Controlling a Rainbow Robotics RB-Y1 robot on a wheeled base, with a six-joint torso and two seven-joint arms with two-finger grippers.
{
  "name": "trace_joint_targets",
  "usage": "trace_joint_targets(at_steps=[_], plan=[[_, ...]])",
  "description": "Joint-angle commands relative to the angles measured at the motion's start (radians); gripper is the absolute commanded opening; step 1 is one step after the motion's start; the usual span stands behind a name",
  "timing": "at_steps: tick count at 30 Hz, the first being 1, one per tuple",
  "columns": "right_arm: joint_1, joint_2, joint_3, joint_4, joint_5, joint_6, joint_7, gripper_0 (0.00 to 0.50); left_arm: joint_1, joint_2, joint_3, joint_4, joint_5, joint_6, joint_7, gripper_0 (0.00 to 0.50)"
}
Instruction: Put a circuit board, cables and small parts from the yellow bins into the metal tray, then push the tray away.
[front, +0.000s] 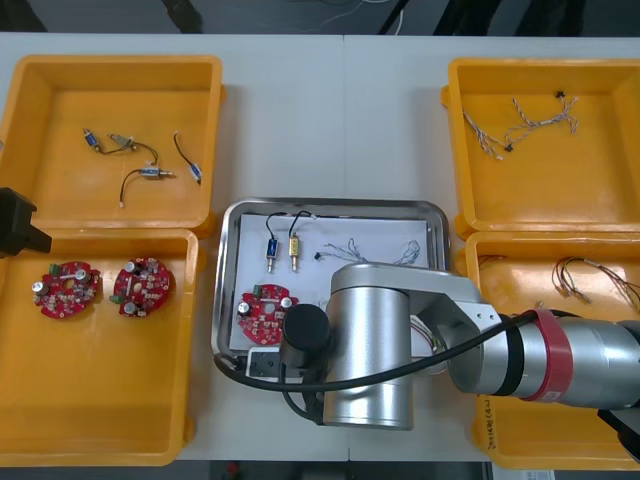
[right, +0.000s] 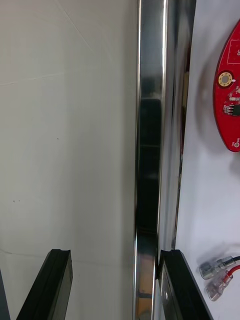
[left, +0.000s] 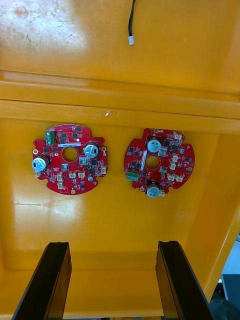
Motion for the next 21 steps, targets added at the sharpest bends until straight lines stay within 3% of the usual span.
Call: trace_joint_targets(at_steps=[1, 21], plan=[[-0.027, -0.012, 0.037, -0.008, 0.014, -0.037, -0.025, 0.500, 0.012, 0.049, 0.030, -0.028, 0.007, 0.006, -0.063, 0.500], [-0.027, -0.021, 0.041, -0.006, 0.072, -0.037, -0.028, 0.500, 0.012, 0.049, 0.030, -0.028, 0.007, 0.006, -0.063, 0.500]])
